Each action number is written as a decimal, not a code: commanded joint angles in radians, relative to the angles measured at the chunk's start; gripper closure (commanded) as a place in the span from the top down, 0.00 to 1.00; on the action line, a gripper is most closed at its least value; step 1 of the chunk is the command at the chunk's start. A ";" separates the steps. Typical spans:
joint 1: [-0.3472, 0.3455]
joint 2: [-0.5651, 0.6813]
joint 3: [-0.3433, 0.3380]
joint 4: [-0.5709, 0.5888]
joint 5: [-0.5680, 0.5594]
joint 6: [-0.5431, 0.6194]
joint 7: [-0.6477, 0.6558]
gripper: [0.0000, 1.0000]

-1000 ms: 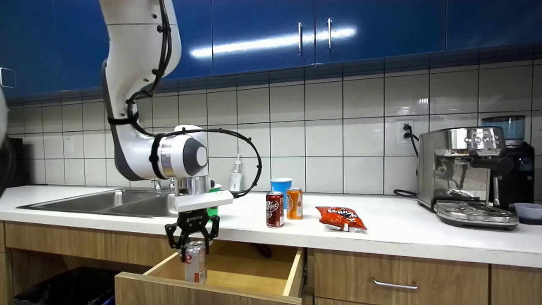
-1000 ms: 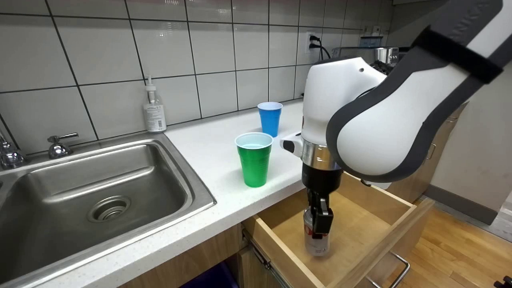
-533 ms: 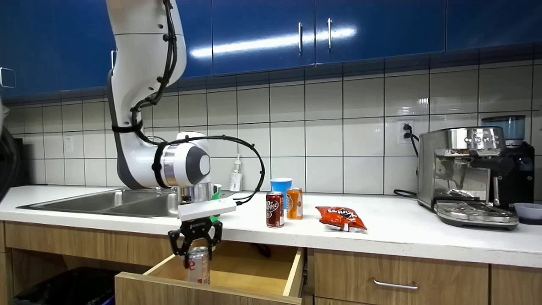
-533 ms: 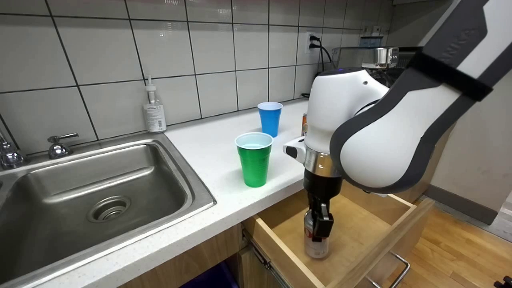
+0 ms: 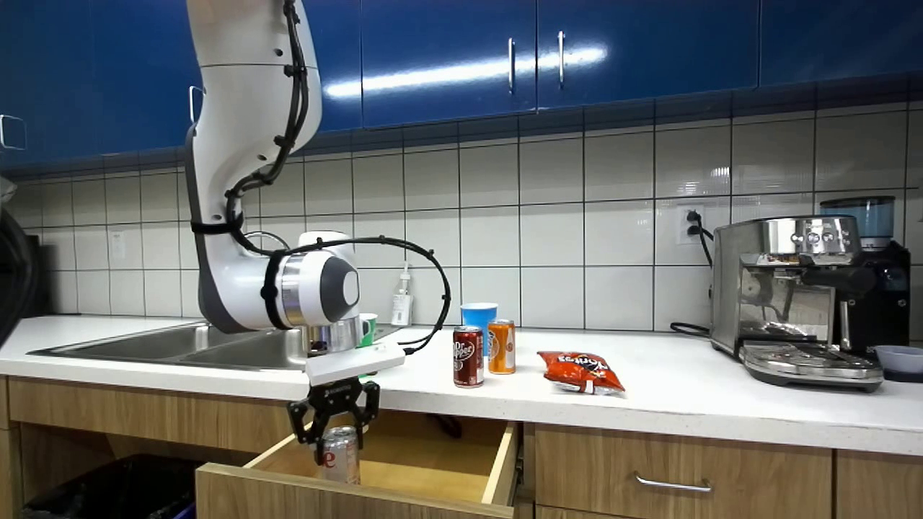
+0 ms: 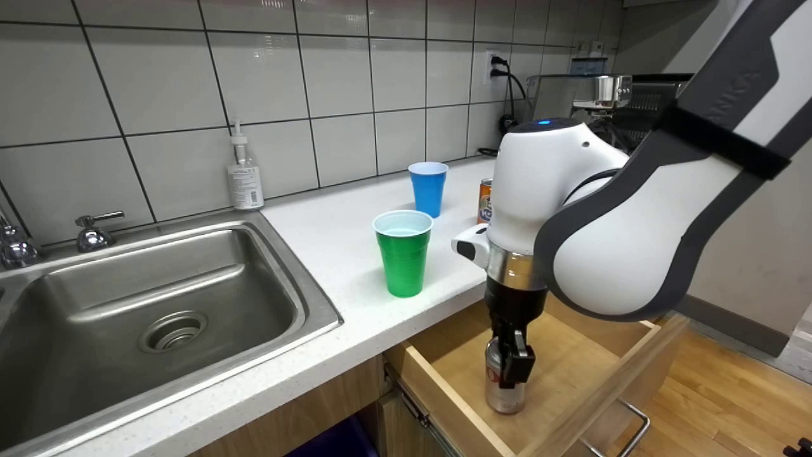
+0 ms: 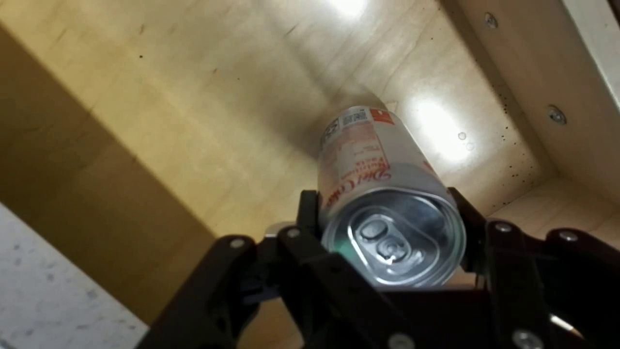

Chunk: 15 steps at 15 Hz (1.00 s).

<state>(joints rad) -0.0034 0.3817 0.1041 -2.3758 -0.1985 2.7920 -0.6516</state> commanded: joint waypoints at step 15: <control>-0.033 -0.164 0.004 -0.036 -0.037 -0.162 -0.055 1.00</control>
<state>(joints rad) -0.0166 0.3012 0.1014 -2.3790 -0.2348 2.7068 -0.6598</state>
